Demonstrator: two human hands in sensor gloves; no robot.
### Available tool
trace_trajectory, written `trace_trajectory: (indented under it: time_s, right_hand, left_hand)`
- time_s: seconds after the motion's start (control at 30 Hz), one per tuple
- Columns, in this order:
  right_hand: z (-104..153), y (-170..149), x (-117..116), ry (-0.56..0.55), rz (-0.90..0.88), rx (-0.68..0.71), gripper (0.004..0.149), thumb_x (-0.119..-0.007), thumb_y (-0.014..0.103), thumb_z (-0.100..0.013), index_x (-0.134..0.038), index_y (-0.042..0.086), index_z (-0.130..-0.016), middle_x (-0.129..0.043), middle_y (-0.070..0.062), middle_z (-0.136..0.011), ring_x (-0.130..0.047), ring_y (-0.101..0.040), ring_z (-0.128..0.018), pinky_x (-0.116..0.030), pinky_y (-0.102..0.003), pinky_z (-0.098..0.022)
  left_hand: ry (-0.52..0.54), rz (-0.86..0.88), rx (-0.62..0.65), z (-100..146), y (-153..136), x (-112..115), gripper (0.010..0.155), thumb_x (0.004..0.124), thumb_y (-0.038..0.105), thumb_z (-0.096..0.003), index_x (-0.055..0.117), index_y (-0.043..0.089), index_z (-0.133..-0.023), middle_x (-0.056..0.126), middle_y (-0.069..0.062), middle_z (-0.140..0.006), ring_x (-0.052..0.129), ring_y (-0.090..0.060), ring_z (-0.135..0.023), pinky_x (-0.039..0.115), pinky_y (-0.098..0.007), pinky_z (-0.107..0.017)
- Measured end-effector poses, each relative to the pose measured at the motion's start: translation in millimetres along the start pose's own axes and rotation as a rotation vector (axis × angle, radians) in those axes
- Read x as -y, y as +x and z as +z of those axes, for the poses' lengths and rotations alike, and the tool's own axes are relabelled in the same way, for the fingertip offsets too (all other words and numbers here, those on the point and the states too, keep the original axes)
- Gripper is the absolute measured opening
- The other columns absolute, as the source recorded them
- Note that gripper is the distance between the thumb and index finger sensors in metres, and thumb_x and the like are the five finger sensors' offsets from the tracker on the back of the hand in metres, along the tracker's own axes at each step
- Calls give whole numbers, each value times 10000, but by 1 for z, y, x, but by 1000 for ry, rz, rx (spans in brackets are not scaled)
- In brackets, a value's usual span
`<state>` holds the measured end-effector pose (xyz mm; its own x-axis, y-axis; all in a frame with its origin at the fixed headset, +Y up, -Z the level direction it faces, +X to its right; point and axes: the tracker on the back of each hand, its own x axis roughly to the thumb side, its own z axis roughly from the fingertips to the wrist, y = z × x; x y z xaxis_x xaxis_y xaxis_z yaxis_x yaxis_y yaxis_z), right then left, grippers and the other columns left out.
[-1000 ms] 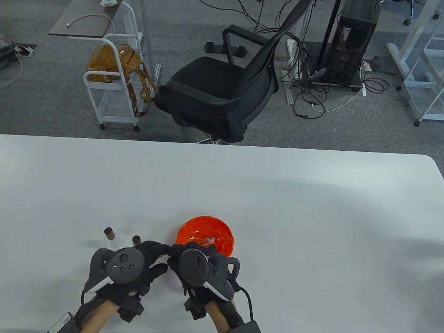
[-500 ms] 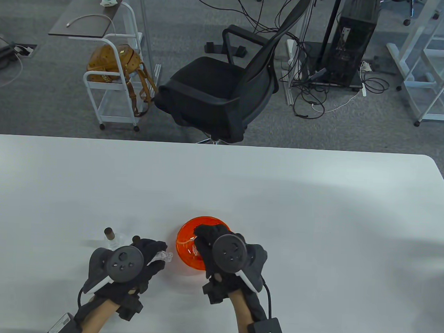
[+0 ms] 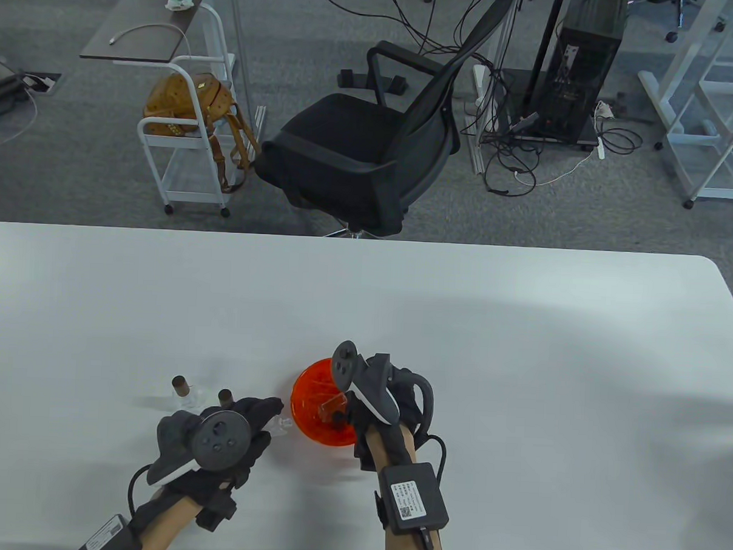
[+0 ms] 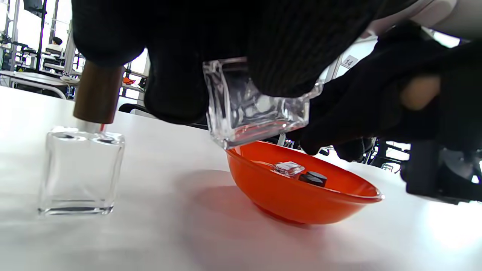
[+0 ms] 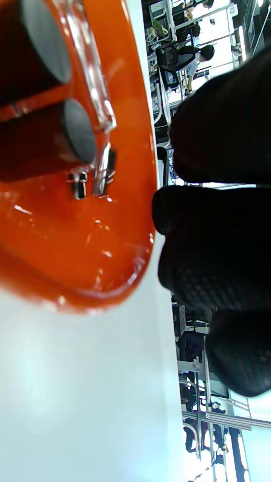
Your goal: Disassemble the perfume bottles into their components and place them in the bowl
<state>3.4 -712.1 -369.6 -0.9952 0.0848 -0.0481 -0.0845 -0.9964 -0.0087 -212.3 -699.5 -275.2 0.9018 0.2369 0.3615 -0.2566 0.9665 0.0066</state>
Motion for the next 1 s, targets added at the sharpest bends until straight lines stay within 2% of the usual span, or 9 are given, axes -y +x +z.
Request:
trace_trajectory:
  time_s: [0.13, 0.23, 0.33, 0.43, 0.6, 0.8, 1.0]
  right_hand:
    - [14, -21, 22, -72, -25, 11, 493, -845, 441, -350, -823, 345, -832, -972, 49, -815, -1044, -72, -423, -835, -486, -527]
    - [28, -42, 36, -113, -95, 8, 496, -822, 467, -353, -829, 338, -832, -981, 46, -804, -1049, -77, -429, -834, -489, -528]
    - [36, -61, 41, -144, -185, 7, 498, -808, 475, -361, -832, 320, -834, -988, 32, -793, -1052, -87, -425, -835, -496, -516]
    - [39, -79, 38, -150, -300, -17, 499, -791, 477, -370, -847, 286, -828, -999, 1, -773, -1058, -106, -403, -839, -507, -489]
    - [38, -86, 24, -112, -277, -46, 506, -779, 489, -372, -850, 281, -828, -1002, -2, -767, -1060, -106, -398, -841, -508, -483]
    - [34, -82, 17, -76, -236, -42, 511, -772, 498, -371, -846, 290, -831, -1000, 7, -773, -1060, -105, -410, -838, -506, -493]
    - [34, -83, 16, -75, -251, -42, 513, -768, 499, -371, -846, 287, -832, -999, 6, -773, -1059, -106, -412, -838, -506, -494]
  left_hand:
    - [40, -25, -18, -8, 10, -11, 558, 914, 340, -414, 851, 237, -959, 1009, -61, -888, 1047, -327, -725, 768, -564, -587]
    - [45, -49, -57, -24, 20, -20, 552, 923, 334, -412, 864, 233, -951, 1025, -57, -887, 1050, -319, -734, 775, -552, -587]
    - [16, -97, -87, -47, 34, -19, 562, 920, 310, -416, 854, 202, -963, 1020, -80, -892, 1059, -323, -729, 787, -545, -585]
    - [-52, -195, -120, -79, 55, -7, 586, 920, 299, -416, 825, 221, -989, 1020, -79, -895, 1073, -305, -720, 799, -532, -584]
    - [-148, -365, -185, -112, 70, 23, 578, 934, 345, -406, 842, 301, -975, 1052, -2, -880, 1069, -258, -709, 793, -504, -577]
    - [-236, -448, -197, -124, 74, 45, 558, 940, 375, -396, 879, 312, -947, 1084, 29, -857, 1074, -241, -680, 795, -491, -555]
    - [-271, -448, -195, -122, 75, 47, 552, 918, 383, -406, 879, 294, -949, 1083, 23, -857, 1067, -247, -681, 788, -493, -552]
